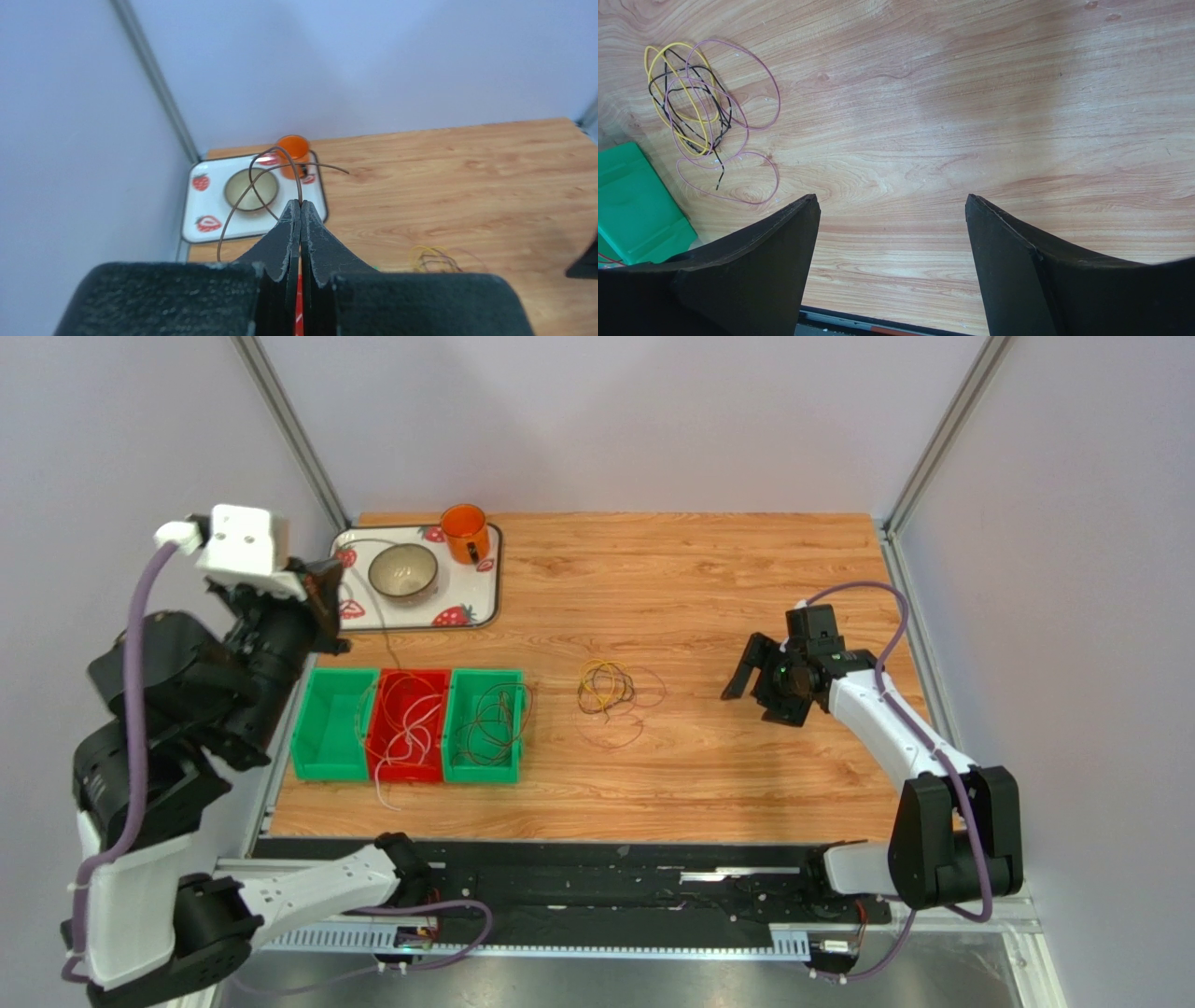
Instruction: Untangle the cables
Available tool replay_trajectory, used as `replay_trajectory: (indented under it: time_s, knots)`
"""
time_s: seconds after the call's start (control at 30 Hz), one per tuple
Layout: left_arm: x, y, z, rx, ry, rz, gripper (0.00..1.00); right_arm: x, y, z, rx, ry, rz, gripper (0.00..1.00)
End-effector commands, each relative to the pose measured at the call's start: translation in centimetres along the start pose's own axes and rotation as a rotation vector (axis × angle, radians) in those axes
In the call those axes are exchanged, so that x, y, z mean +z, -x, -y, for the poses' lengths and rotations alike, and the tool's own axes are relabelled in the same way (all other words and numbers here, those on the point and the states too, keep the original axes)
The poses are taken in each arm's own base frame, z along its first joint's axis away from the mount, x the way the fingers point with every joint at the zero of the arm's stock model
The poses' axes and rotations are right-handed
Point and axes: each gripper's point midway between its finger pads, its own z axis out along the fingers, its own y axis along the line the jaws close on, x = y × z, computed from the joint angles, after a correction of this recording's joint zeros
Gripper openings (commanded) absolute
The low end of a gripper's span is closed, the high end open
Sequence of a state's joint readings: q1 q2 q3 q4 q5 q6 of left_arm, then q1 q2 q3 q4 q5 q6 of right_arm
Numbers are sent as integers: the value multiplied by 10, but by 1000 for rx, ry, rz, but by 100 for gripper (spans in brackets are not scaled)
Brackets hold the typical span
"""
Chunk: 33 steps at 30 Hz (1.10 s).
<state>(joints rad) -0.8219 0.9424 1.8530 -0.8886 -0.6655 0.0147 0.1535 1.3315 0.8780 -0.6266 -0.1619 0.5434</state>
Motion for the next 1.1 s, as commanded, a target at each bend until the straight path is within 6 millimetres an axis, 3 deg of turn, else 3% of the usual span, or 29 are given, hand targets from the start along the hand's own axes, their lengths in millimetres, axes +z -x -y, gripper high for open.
replay_trajectory:
  time_s: [0.0, 0.07, 0.17, 0.47, 0.7, 0.8, 0.83, 0.87, 1.0, 1.07]
  knots:
    - [-28, -18, -60, 41, 246, -22, 0, -9, 19, -14, -23, 61, 68, 80]
    - [-43, -20, -82, 34, 323, -3, 0, -8, 18, -15, -25, 66, 64, 80]
    - [-53, -24, -99, 51, 395, 10, 0, -8, 16, -15, -23, 70, 56, 80]
    - [-61, -49, -119, 144, 549, -20, 0, -8, 13, -13, -28, 68, 53, 80]
    - [-23, -103, -92, 292, 512, -194, 0, -2, 6, -10, -28, 66, 31, 80]
    - [-6, -119, -92, 233, 517, -239, 0, -2, 6, -10, -30, 68, 32, 80]
    - [-9, -129, -108, 229, 614, -307, 0, -3, 6, -9, -28, 66, 33, 80]
    - [-11, -125, -114, 140, 647, -308, 0, -4, 7, -10, -31, 68, 39, 80]
    - [12, -153, -120, -19, 632, -390, 0, -5, 6, -12, -33, 80, 38, 80]
    - [16, -178, -136, -62, 695, -470, 0, -4, 6, -12, -35, 84, 33, 80]
